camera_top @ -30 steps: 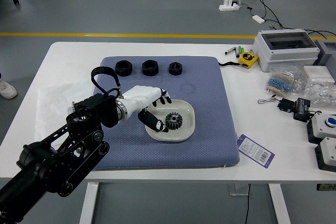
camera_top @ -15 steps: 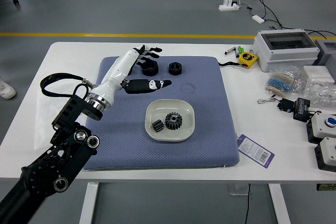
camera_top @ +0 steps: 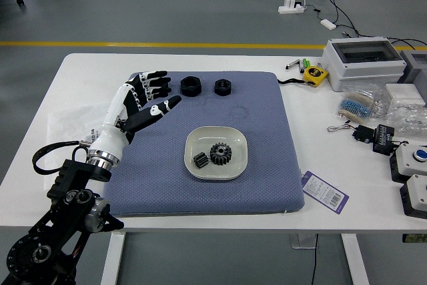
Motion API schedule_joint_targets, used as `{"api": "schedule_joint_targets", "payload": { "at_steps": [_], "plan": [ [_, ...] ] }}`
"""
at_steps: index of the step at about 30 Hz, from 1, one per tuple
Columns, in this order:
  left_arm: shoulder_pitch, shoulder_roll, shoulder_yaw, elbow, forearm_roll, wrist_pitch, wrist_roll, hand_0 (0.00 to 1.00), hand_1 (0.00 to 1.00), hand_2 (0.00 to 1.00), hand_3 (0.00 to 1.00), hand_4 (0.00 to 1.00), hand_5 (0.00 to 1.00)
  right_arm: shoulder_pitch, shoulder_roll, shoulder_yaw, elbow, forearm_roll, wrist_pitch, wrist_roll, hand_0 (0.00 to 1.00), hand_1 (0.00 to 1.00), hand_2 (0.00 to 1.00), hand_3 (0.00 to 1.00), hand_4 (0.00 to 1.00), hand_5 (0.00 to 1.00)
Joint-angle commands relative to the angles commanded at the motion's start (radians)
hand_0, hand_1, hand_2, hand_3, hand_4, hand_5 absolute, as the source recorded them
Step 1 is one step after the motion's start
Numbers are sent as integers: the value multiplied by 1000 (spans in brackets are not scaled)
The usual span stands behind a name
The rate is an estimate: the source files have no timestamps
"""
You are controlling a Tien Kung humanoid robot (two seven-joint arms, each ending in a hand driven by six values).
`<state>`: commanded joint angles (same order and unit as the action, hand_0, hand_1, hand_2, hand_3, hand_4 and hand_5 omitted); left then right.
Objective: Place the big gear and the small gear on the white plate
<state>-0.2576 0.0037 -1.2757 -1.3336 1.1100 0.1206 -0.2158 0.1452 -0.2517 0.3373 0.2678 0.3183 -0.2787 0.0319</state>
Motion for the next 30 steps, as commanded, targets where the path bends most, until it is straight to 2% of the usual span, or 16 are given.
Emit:
{"api": "schedule_joint_targets", "payload": {
  "at_steps": [3, 5, 6, 9, 11, 12, 14, 17, 18, 26, 28, 30],
  "plan": [
    [11, 5, -29, -3, -124, -16, 1, 889, 927, 974, 838, 986, 325, 0, 0, -2, 0, 5, 1, 1, 653, 662, 728, 575, 837, 679],
    [16, 13, -49, 1, -208, -52, 7, 889, 927, 974, 838, 986, 325, 1, 0, -4, -1, 9, 2, 3, 653, 662, 728, 575, 837, 679],
    [17, 16, -55, 4, -254, -88, 9, 998, 998, 998, 914, 998, 671, 1, 0, -5, -1, 10, 3, 3, 651, 662, 727, 574, 836, 679],
    [23, 35, -78, 7, -377, -179, 41, 998, 998, 998, 914, 998, 671, 0, 0, -5, -1, 11, 3, 3, 651, 662, 727, 574, 836, 679],
    [26, 45, -96, 8, -462, -210, 65, 998, 998, 998, 914, 998, 671, 0, 0, -4, -1, 10, 4, 3, 651, 662, 727, 574, 836, 679],
    [27, 47, -100, 8, -498, -215, 72, 998, 998, 998, 941, 998, 961, -1, 0, -4, -1, 10, 4, 3, 651, 661, 727, 574, 836, 679],
    [32, 55, -118, 10, -549, -221, 90, 998, 998, 998, 941, 998, 961, 0, 0, -5, -1, 10, 4, 3, 651, 661, 727, 574, 836, 679],
    [48, 65, -140, 9, -550, -226, 109, 998, 998, 998, 941, 998, 961, -2, 0, -11, -2, 22, 7, 7, 651, 661, 727, 574, 836, 679],
    [53, 68, -145, 8, -548, -227, 113, 998, 998, 998, 944, 998, 996, -3, -1, -12, -2, 25, 8, 8, 651, 660, 727, 574, 836, 679],
    [93, 92, -167, -5, -523, -237, 132, 998, 998, 998, 943, 998, 998, -7, 1, -14, -3, 30, 12, 7, 651, 659, 727, 574, 835, 679],
    [105, 97, -179, -15, -489, -237, 130, 998, 998, 998, 943, 998, 998, -8, 3, -12, -2, 25, 11, 4, 651, 659, 727, 574, 835, 679],
    [115, 101, -198, -26, -407, -232, 125, 998, 998, 998, 936, 998, 998, -9, 4, -10, -2, 21, 11, 1, 651, 663, 727, 574, 835, 678]
  ]
}}
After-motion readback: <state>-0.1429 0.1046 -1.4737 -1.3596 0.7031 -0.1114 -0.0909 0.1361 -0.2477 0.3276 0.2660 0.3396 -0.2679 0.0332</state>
